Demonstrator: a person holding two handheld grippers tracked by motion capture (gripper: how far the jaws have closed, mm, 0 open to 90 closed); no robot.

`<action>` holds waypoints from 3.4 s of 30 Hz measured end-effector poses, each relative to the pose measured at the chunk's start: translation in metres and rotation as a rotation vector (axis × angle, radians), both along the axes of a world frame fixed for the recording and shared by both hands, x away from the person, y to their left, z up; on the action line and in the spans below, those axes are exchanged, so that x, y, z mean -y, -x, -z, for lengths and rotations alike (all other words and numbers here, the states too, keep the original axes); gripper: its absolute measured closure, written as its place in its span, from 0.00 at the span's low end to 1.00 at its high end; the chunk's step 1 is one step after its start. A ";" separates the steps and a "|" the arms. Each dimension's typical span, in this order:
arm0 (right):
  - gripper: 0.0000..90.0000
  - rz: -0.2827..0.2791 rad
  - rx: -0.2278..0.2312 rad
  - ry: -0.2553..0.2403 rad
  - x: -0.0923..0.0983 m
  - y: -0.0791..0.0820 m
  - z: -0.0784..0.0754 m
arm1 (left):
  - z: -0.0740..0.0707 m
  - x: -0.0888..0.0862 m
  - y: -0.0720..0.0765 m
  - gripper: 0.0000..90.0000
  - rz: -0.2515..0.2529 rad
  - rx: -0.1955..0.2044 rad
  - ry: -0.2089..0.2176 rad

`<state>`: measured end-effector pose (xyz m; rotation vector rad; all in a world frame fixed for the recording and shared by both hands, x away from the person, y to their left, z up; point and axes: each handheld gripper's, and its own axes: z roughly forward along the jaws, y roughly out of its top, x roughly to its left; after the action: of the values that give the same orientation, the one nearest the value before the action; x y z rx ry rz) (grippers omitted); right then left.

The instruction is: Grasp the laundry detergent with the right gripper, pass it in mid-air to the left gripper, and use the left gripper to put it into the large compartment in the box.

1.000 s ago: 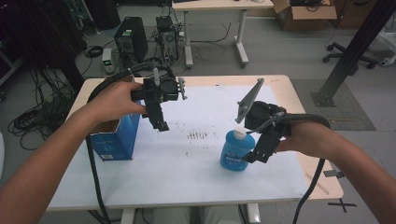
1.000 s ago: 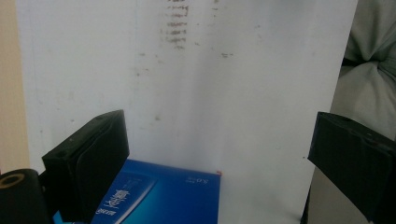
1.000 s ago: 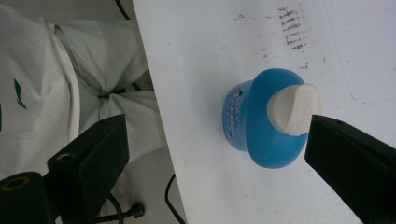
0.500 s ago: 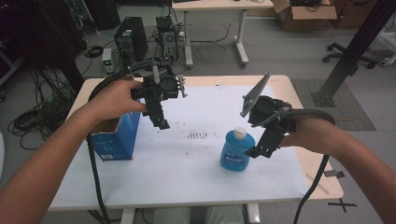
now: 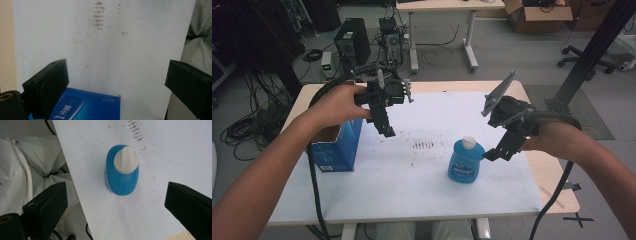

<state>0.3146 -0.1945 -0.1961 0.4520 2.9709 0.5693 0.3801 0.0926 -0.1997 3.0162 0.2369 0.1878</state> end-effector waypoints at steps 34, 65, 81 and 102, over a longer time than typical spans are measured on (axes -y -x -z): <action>0.05 0.020 0.010 -0.129 0.028 -0.002 0.038 | -0.001 0.001 0.000 0.06 -0.008 0.015 0.010; 0.04 0.013 0.039 -0.253 0.047 -0.011 0.090 | 0.004 0.000 -0.003 0.06 -0.011 0.011 0.018; 0.04 0.020 0.047 -0.312 0.055 -0.012 0.115 | 0.006 0.000 -0.005 0.06 -0.019 0.008 0.027; 0.03 0.027 0.069 -0.426 0.062 -0.013 0.141 | 0.008 0.002 -0.008 0.06 -0.029 0.000 0.026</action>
<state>0.3271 -0.2567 -0.3370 0.4879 2.7647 1.1950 0.3877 0.0906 -0.2078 2.9888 0.2804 0.1860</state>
